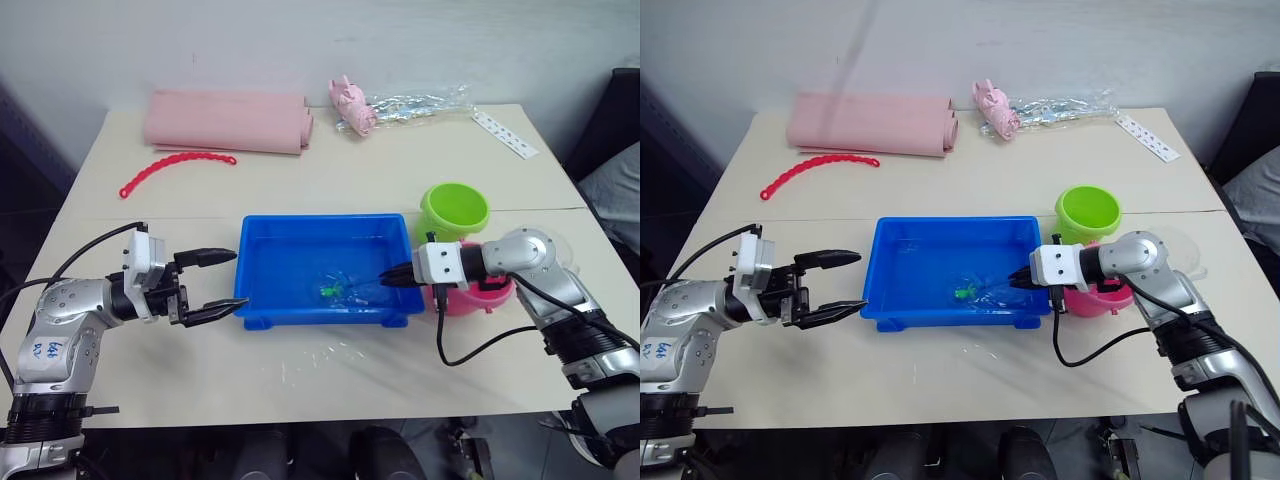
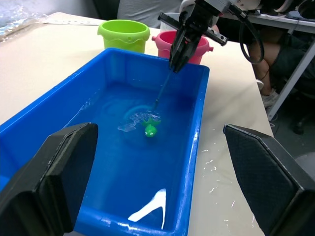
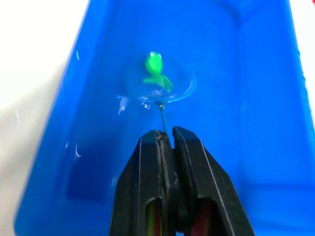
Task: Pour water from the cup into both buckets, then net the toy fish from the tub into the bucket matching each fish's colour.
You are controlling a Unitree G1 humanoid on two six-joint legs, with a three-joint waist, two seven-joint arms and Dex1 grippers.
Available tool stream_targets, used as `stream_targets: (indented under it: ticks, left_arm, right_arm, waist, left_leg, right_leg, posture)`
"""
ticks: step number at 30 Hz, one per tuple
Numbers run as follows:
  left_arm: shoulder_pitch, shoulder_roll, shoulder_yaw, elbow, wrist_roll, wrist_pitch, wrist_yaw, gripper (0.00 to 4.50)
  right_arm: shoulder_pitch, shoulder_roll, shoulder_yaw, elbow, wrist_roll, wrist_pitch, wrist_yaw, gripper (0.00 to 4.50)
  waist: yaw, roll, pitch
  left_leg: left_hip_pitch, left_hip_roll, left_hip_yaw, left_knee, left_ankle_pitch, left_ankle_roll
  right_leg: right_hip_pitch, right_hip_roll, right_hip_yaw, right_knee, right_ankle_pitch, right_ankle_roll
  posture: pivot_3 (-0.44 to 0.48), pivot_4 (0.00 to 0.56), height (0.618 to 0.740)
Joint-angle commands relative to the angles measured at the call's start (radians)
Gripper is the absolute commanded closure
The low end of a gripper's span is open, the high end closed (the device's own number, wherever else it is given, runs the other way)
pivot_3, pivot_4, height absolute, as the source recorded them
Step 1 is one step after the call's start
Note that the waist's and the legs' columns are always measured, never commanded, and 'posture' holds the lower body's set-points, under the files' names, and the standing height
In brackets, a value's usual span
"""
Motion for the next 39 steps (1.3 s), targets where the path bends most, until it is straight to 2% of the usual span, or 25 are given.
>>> stream_targets:
  ticks: [1, 12, 19, 31, 39]
  left_arm:
    - [0.001, 0.014, 0.026, -0.031, -0.021, 0.004, 0.007, 0.03]
    - [-0.054, -0.010, -0.008, -0.020, -0.022, 0.021, 0.007, 0.03]
    - [-0.100, -0.046, -0.036, 0.000, -0.019, 0.030, 0.005, 0.03]
    - [-0.212, -0.098, -0.083, 0.036, -0.014, 0.012, 0.006, 0.03]
    - [-0.240, -0.118, -0.112, 0.059, -0.002, 0.021, 0.006, 0.03]
  right_arm:
    - [0.057, 0.015, -0.106, -0.024, 0.129, 0.113, 0.020, 4.50]
    - [0.224, -0.066, -0.320, -0.260, 0.328, 0.359, 0.033, 4.50]
    - [0.301, -0.086, -0.438, -0.383, 0.419, 0.510, -0.021, 4.50]
    - [0.373, -0.085, -0.517, -0.485, 0.439, 0.586, -0.081, 4.50]
    - [0.386, -0.088, -0.572, -0.503, 0.459, 0.600, -0.109, 4.50]
  waist:
    - [0.004, 0.000, 0.000]
    - [0.005, 0.000, 0.000]
    - [0.004, 0.000, 0.000]
    - [0.005, 0.000, 0.000]
    - [0.005, 0.000, 0.000]
  left_leg:
    - [0.000, 0.000, 0.000, 0.000, 0.000, 0.000]
    - [0.000, 0.000, 0.000, -0.001, 0.000, 0.000]
    - [0.000, 0.000, 0.000, -0.001, 0.000, 0.000]
    - [0.000, 0.000, 0.000, -0.001, 0.000, 0.000]
    - [0.000, -0.001, 0.000, -0.001, 0.000, 0.000]
  right_leg:
    - [0.000, 0.000, 0.000, 0.000, 0.000, 0.000]
    - [0.001, 0.000, 0.000, -0.001, 0.000, 0.000]
    - [0.001, 0.000, 0.000, -0.001, 0.000, 0.000]
    - [0.001, 0.000, 0.000, -0.002, 0.000, 0.000]
    - [0.001, 0.000, 0.000, -0.002, 0.000, 0.000]
  posture:
    - [0.000, 0.150, 0.740]
    - [0.000, 0.150, 0.740]
    - [0.000, 0.150, 0.740]
    - [0.000, 0.150, 0.740]
    - [0.000, 0.150, 0.740]
